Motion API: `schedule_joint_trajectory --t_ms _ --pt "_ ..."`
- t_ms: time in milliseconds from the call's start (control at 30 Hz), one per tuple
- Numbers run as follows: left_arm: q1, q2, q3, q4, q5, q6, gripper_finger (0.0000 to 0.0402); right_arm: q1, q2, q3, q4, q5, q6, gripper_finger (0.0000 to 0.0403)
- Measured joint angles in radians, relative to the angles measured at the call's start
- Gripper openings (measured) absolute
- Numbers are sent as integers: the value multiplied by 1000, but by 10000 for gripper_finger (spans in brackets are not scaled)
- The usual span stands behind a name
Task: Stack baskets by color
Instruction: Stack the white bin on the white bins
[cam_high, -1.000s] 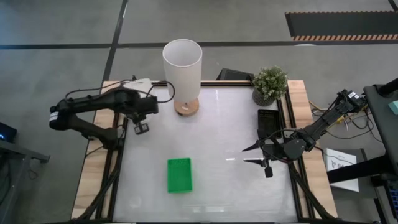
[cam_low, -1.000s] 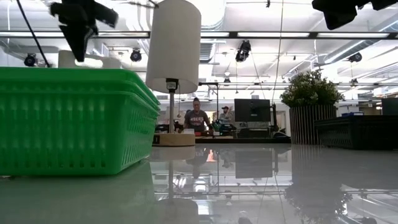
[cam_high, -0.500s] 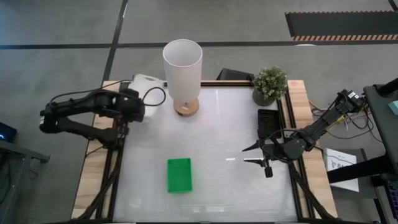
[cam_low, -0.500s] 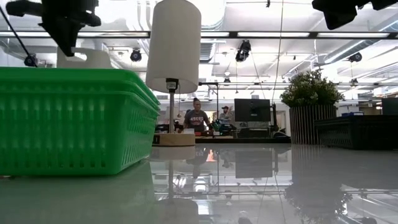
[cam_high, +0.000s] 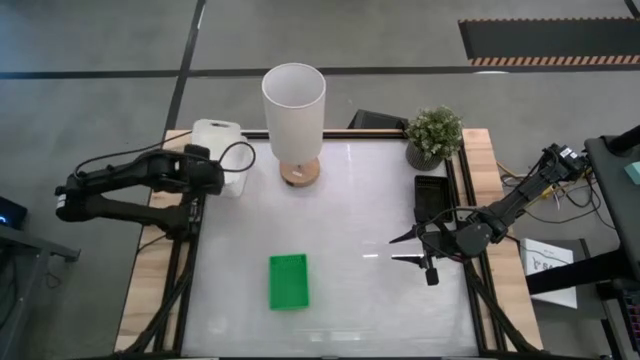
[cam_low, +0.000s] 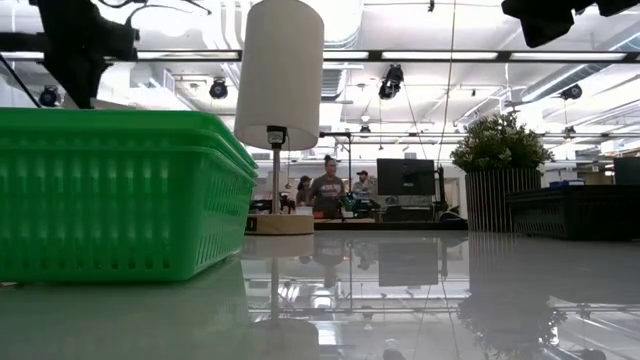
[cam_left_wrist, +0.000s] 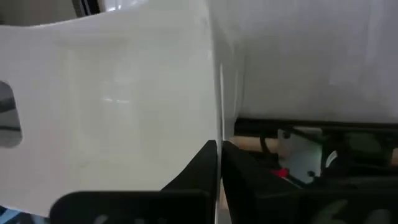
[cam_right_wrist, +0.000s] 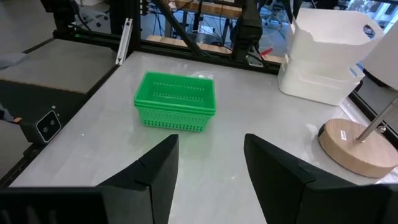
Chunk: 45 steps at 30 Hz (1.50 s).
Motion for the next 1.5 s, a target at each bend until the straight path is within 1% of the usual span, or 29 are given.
schedule_joint_trajectory --t_ms 133,600,833,1067,1167,1333,1500 --pt "2 -1 -41 1 -55 1 0 0 0 0 0 0 0 176" --pt "4 -4 -70 2 -64 27 0 0 0 0 0 0 0 176" --pt "4 -1 -122 27 -108 28 0 0 0 0 0 0 -1 176" --pt "4 5 -124 53 -118 31 1 0 0 0 0 0 -7 176" --pt "4 5 -124 53 -124 26 15 0 0 0 0 0 -13 176" --pt "3 3 -124 78 -126 26 61 0 0 0 0 0 -12 176" --pt "4 3 -124 79 -178 26 103 0 0 0 0 0 -9 176"
